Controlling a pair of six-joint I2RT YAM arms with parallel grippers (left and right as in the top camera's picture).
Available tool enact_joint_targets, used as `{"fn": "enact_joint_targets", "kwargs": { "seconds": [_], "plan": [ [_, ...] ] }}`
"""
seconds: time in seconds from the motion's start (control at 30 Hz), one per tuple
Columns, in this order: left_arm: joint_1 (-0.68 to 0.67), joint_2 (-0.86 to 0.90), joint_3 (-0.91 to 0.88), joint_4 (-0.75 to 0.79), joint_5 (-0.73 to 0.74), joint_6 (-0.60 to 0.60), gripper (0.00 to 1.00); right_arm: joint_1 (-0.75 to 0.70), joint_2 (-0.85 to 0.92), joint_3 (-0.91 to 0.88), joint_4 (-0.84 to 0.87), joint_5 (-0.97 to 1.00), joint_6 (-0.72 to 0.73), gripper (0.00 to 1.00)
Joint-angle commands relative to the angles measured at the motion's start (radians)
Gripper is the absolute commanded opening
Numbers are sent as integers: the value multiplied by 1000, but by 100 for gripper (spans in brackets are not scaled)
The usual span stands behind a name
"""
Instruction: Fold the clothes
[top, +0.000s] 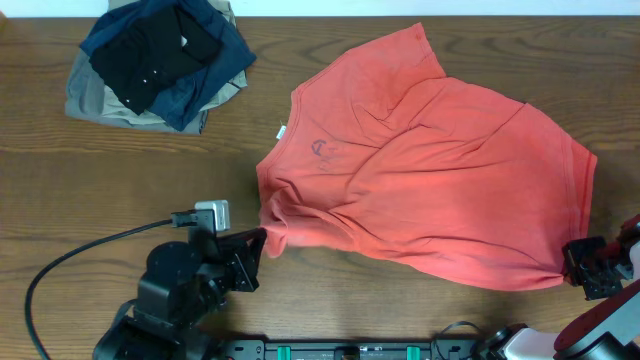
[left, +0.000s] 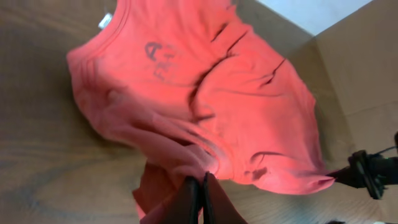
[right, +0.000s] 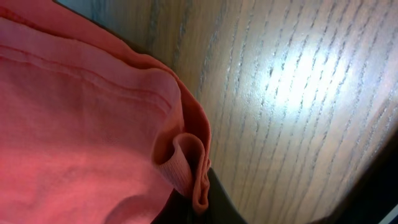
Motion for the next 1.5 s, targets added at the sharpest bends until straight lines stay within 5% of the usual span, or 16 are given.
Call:
{"fn": "enact_joint_targets", "kwargs": {
  "seconds": [0.0,0.37,0.63,0.73,0.87,1.13,1.47],
  "plan": [
    [3,-8,73,-5,-48,40,6,-18,-16,15,9,-2,-13,3],
    [3,-8,291,-218,-266,76,6,-18,-16,40,24,-10,-13,1],
    [3,53,295,-266,-290,75,8,-14,-16,91,13,-86,-14,1],
    [3,135,269,-306,-229,75,52,-12,-16,91,10,-93,-21,1],
    [3,300,219,-326,-130,76,74,-8,-16,91,10,-92,-35,1],
    [3,729,213,-404,-101,75,75,-8,-15,91,10,-92,-47,1],
    [3,1017,203,-400,-100,75,67,-8,-15,91,15,-92,-47,2]
  ]
}}
